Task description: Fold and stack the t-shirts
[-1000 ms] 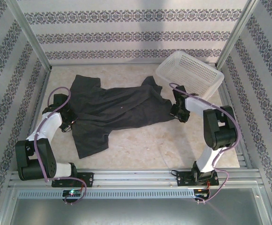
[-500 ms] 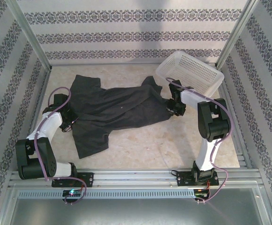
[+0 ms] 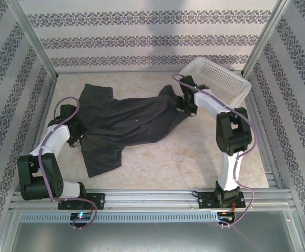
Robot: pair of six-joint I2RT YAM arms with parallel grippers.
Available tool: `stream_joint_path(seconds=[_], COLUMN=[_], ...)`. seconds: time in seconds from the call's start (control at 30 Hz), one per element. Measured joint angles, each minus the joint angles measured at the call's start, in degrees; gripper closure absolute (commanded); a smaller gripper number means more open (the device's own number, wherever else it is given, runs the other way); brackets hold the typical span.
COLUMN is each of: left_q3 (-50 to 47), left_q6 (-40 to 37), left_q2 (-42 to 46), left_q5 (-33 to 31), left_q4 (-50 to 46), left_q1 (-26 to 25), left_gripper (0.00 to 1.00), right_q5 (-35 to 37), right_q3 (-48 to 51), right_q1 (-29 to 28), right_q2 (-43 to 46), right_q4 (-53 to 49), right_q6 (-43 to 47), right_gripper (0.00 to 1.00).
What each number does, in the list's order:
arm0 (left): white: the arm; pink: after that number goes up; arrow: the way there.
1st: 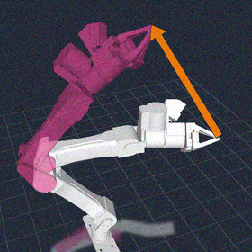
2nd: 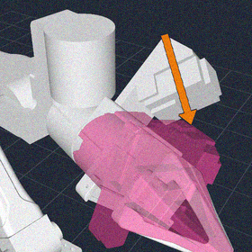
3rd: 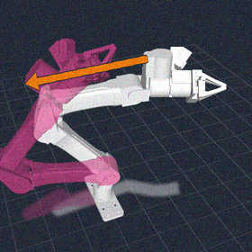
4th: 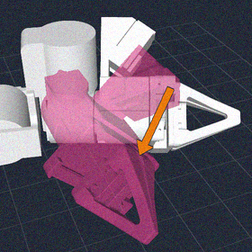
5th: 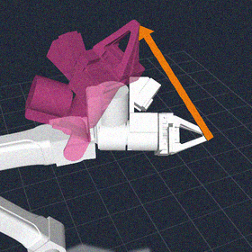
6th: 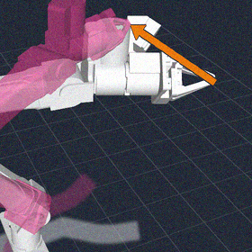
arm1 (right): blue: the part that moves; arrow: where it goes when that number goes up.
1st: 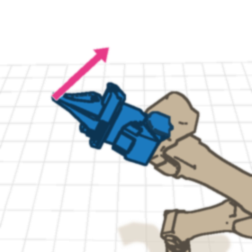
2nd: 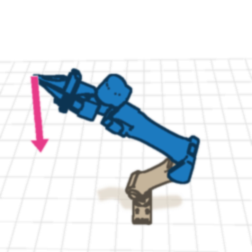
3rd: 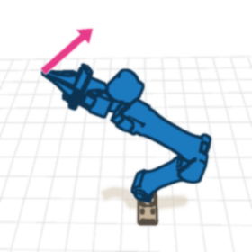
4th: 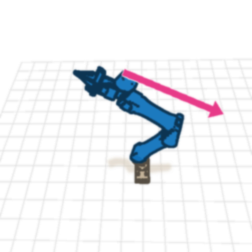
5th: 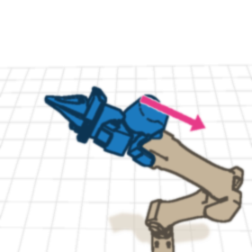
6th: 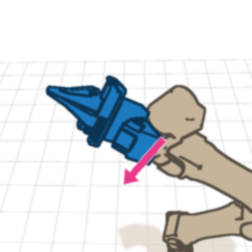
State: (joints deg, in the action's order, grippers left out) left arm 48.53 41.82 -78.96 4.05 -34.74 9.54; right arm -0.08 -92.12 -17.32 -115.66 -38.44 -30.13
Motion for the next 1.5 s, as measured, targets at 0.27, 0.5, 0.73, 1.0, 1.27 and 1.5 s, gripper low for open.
stream_joint_path(seconds=[0.27, 0.5, 0.73, 1.0, 1.27, 1.5], left_q3=[0.0, 0.0, 0.0, 2.5, 13.9, 25.7], left_q6=[2.0, 3.9, 4.8, 6.5, 8.6, 10.0], left_q2=[-1.9, -4.1, -7.3, -6.3, 0.1, 3.9], left_q5=[2.5, 10.7, 18.4, 17.8, 15.1, 13.8], left_q4=[2.1, 7.9, 13.1, 12.7, 10.6, 7.1], left_q1=[0.2, 0.3, -0.6, -0.9, -0.9, -0.2], left_gripper=[1.0, 1.0, 1.0, 1.0, 1.0, 1.0], right_q5=[1.8, 3.8, 4.0, 3.2, -1.4, -5.9], right_q3=[-23.3, -28.4, -28.9, -22.2, -16.5, -16.4], right_q1=[-1.0, 4.1, 11.0, 7.1, 6.5, 10.7], right_q2=[-11.9, -17.5, -17.5, -10.4, 7.8, 17.7], right_q4=[-0.9, -2.8, -3.8, -3.3, -0.2, 3.3], right_q6=[5.7, 5.0, 4.6, 4.1, 1.1, -2.6], right_gripper=[1.0, 1.0, 1.0, 1.0, 1.0, 1.0])
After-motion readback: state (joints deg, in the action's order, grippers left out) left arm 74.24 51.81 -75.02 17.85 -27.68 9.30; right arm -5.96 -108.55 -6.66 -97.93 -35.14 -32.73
